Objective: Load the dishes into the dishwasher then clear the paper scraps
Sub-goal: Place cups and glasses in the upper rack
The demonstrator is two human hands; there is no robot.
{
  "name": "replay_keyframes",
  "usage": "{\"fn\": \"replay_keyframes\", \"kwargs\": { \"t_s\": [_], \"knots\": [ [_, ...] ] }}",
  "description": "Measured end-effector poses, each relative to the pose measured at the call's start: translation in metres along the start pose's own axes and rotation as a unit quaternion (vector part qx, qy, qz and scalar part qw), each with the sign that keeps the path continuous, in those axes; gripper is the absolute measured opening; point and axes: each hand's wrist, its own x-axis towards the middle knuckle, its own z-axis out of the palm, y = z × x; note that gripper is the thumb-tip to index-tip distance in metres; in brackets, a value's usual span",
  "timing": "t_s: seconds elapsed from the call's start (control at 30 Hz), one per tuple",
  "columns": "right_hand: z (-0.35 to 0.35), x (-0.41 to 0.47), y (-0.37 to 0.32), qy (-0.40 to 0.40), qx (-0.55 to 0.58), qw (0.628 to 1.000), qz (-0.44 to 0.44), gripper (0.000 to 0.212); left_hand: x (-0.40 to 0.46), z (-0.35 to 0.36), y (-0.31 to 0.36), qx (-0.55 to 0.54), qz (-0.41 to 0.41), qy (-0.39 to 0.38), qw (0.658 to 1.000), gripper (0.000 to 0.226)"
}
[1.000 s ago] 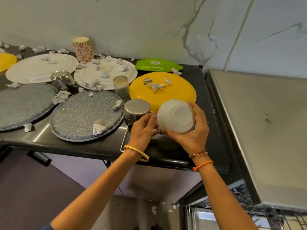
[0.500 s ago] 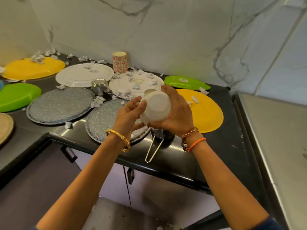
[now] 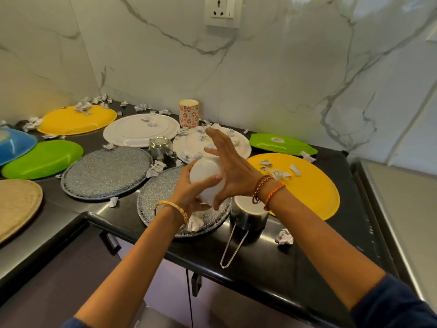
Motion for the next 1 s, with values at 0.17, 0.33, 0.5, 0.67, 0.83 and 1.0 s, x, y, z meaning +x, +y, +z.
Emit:
{"fn": "replay_keyframes", "kwargs": {
  "t_s": [0.17,0.33,0.5,0.67,0.83,1.0],
  "knots": [
    [-0.011,0.007,0.026,0.103,0.097,0.986,0.089,0.115,0.005,0.0,0.015,-0.084,0.003,0.038,0.996,0.038],
    [0.019,0.009,0.088,0.067,0.064,0.932,0.351,0.075,0.002,-0.011,0.032,-0.184,-0.02,0.025,0.982,0.024],
    [0.033,0.015,0.097,-0.055,-0.053,0.916,0.393,0.074,0.0,-0.018,0.028,-0.188,-0.068,-0.061,0.978,0.062],
    [0.024,0.018,0.087,0.049,-0.023,0.909,0.413,0.071,-0.009,-0.005,0.031,-0.278,-0.057,-0.105,0.953,0.063],
    [-0.008,-0.009,0.059,0.357,0.297,0.775,0.429,0.059,-0.015,0.021,0.033,-0.232,-0.056,-0.15,0.959,0.056],
    [-0.053,-0.091,0.012,0.482,0.407,0.677,0.379,0.075,-0.028,0.074,0.015,-0.19,-0.088,-0.247,0.946,0.053]
  ]
}}
